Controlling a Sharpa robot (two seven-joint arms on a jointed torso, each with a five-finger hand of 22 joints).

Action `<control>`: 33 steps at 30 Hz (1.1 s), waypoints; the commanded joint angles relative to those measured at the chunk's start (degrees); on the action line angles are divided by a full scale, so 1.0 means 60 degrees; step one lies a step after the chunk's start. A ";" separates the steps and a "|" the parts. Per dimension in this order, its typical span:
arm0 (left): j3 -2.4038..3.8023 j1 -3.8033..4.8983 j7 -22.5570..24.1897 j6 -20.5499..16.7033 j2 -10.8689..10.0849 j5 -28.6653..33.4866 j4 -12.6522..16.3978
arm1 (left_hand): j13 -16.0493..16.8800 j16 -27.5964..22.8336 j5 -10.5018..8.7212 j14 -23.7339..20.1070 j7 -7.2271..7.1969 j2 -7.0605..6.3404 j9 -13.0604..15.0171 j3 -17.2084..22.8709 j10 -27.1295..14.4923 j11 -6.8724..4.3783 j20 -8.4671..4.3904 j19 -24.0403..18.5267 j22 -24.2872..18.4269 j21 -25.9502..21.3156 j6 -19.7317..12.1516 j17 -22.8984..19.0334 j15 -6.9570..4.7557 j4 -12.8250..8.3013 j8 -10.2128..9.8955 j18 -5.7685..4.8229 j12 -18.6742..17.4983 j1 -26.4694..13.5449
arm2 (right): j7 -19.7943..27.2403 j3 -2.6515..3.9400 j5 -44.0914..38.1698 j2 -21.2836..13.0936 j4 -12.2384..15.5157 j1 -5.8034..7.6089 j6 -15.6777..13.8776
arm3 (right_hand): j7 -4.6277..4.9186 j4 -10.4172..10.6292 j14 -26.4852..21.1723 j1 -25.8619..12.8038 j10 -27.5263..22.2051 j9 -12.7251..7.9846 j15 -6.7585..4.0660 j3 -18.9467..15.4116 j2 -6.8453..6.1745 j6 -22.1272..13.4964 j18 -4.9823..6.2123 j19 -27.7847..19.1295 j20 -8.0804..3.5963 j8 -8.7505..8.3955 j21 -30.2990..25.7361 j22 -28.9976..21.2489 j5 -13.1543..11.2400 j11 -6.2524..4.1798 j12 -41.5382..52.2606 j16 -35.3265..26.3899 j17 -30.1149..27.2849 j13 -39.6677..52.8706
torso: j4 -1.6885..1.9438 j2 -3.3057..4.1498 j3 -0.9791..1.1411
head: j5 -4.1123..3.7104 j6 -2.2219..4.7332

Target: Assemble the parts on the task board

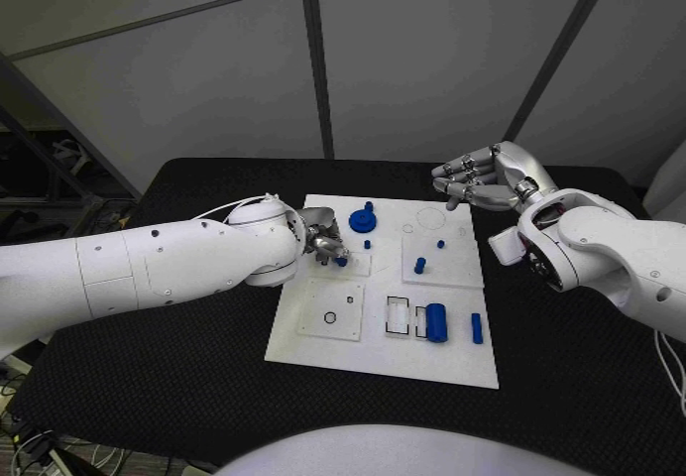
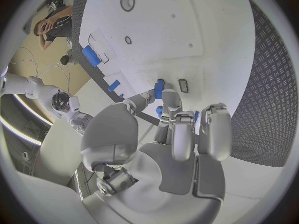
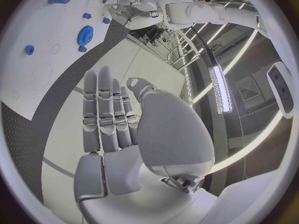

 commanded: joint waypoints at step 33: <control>-0.0015 -0.0004 -0.0053 0.0397 0.0124 0.0045 -0.0171 | 0.0587 0.0029 -0.0040 0.0873 -0.0099 -0.0159 -0.0398 -0.0754 0.0584 -0.0267 -0.0063 0.0346 0.1170 0.0236 0.0406 0.2046 -0.0121 0.0351 0.0119 -0.0250 0.0510 -0.0520 | -0.0025 0.0004 -0.0027 -0.0033 0.0032 0.0018 0.0024 | -0.0009 -0.0018 0.0061 -0.0056 -0.0042 0.0005 -0.0005 0.0060 -0.0020 -0.0063 0.0111 0.0089 -0.0003 -0.0025 -0.0067 -0.0012 0.0073 0.0019 -0.0039 -0.0083 -0.0024 -0.0027 | 0.0009 0.0000 -0.0006 | -0.0017 -0.0059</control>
